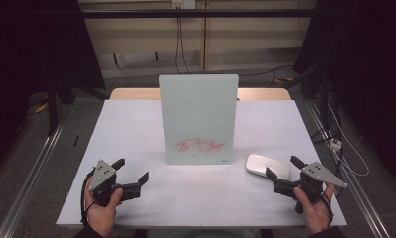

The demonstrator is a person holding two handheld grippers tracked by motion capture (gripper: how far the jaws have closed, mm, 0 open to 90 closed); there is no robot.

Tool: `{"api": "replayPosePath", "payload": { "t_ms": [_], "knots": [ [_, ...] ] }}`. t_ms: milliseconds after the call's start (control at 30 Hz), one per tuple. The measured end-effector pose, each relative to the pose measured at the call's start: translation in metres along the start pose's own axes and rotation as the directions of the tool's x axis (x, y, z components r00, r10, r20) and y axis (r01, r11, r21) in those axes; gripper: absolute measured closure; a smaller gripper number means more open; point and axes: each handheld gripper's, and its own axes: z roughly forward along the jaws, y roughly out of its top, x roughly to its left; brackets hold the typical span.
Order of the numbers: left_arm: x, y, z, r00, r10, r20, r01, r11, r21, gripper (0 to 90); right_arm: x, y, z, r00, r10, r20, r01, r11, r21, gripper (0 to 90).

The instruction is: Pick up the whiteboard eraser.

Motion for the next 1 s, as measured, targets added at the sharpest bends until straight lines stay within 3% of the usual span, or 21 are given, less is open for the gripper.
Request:
{"api": "replayPosePath", "payload": {
  "t_ms": [400,533,567,700,800,867,933,1000],
  "knots": [
    [0.002,-0.001,0.000,0.9999,0.010,-0.009,-0.010,0.9997,0.021,4.8,-0.003,0.009,0.002,0.9988,-0.001,-0.049,0.004,0.997,0.078,6.5],
    [0.001,-0.001,0.001,0.9993,0.007,-0.037,-0.006,0.9996,0.027,4.8,-0.004,0.011,0.004,0.9983,0.040,-0.043,-0.035,0.994,0.102,8.6],
    [0.001,-0.001,0.002,0.9989,0.014,-0.044,-0.012,0.9995,0.029,4.8,-0.003,0.014,0.007,0.9984,0.036,-0.044,-0.030,0.991,0.134,8.8],
    [0.001,-0.003,0.001,0.9995,0.009,-0.032,-0.008,0.9995,0.031,4.6,-0.005,0.017,0.012,0.9981,0.027,-0.055,-0.017,0.985,0.171,10.6],
    [0.004,-0.004,0.000,0.9994,-0.002,-0.033,0.003,0.9995,0.031,4.6,-0.009,0.021,0.016,0.9939,0.024,-0.108,0.000,0.975,0.222,10.5],
    [0.004,-0.004,-0.001,0.9994,0.004,-0.034,-0.003,0.9995,0.032,4.6,-0.009,0.023,0.015,0.9938,0.021,-0.109,0.004,0.974,0.225,9.8],
    [0.004,-0.003,-0.001,0.9997,0.004,-0.024,-0.003,0.9994,0.033,5.1,-0.008,0.029,0.016,0.9899,-0.019,-0.140,0.054,0.967,0.248,9.3],
    [0.003,-0.003,0.001,0.9999,0.004,-0.014,-0.004,0.9992,0.039,5.1,-0.010,0.031,0.018,0.9874,-0.032,-0.155,0.072,0.963,0.260,9.3]
  ]
}}
